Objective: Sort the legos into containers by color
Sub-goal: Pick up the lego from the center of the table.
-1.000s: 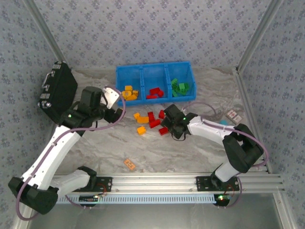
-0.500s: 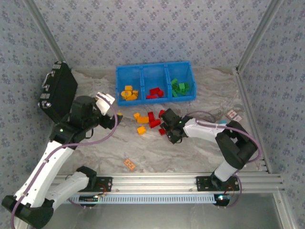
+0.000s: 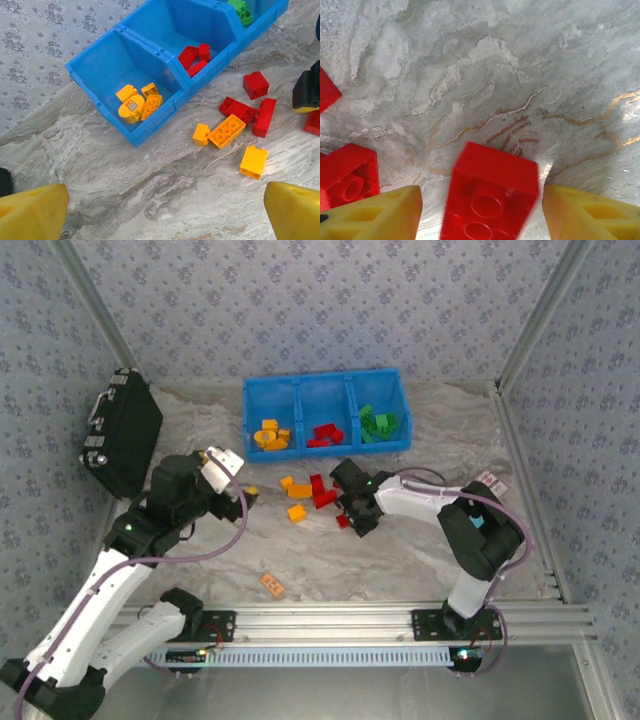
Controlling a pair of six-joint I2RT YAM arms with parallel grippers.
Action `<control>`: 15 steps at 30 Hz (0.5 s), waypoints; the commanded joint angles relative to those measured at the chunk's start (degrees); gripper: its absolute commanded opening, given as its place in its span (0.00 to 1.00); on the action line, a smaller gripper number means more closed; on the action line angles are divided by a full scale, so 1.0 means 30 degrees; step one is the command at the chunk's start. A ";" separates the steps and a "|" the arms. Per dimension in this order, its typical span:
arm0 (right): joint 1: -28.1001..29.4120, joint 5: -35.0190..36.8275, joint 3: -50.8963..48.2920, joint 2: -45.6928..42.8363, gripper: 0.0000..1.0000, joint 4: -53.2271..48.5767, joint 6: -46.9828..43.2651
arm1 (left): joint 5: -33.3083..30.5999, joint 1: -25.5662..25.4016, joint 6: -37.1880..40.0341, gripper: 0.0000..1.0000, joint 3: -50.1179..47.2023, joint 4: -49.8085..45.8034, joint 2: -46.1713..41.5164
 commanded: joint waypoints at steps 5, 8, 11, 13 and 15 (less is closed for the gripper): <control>-0.0222 -0.0147 0.0704 0.2292 0.52 0.2112 -0.0690 | -0.0668 -0.0157 0.0751 1.00 -0.0069 0.0573 -0.0515; -0.0275 -0.0195 0.0687 0.2399 0.42 0.2016 -0.0995 | -0.0665 -0.0180 0.0803 1.00 -0.0113 0.0585 -0.0563; -0.0333 -0.0169 0.0481 0.2175 0.35 0.1969 -0.1193 | -0.0771 -0.0187 0.0897 1.00 -0.0127 0.0586 -0.0531; -0.0522 -0.0025 0.0572 0.1850 0.33 0.1748 -0.1711 | -0.0827 -0.0186 0.0956 1.00 -0.0112 0.0577 -0.0557; -0.0957 0.0132 0.1303 0.1517 0.31 0.1053 -0.3099 | -0.0852 -0.0187 0.0989 1.00 -0.0179 0.0643 -0.0579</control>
